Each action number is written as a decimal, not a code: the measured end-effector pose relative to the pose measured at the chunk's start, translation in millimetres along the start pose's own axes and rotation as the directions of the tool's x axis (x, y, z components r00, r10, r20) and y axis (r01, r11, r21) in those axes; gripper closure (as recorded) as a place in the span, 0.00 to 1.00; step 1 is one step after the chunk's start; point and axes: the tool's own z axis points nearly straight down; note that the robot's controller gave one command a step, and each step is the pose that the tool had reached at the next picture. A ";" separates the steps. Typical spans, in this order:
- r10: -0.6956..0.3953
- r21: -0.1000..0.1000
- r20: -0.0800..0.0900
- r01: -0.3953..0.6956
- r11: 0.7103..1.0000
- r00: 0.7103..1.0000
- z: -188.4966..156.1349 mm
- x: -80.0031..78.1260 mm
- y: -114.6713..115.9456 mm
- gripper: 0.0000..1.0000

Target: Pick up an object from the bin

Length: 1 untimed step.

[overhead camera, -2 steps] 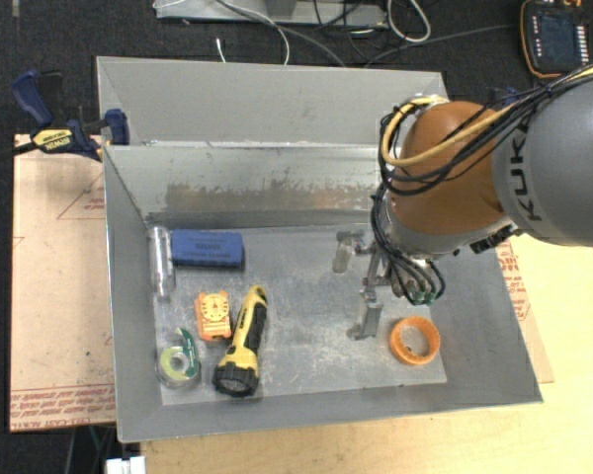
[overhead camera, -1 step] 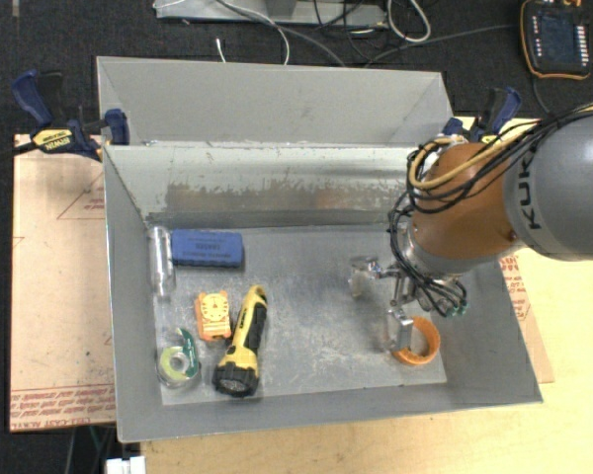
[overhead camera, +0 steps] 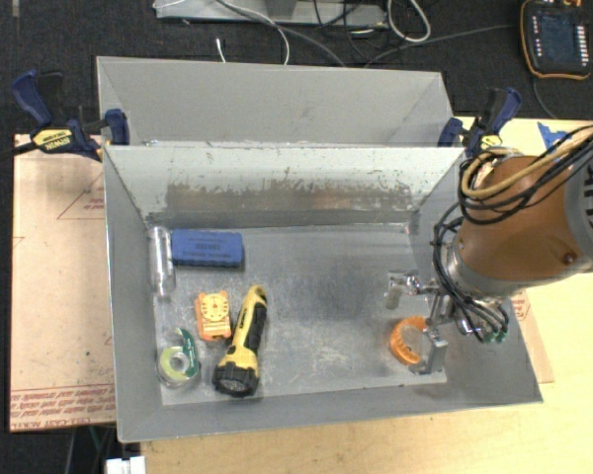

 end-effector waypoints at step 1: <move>-0.179 -0.004 -0.013 0.179 0.984 0.984 40.7 -19.2 -52.8 0.00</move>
Offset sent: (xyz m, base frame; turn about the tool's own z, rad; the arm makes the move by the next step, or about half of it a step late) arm 0.0257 -0.0645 -0.0698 -0.1378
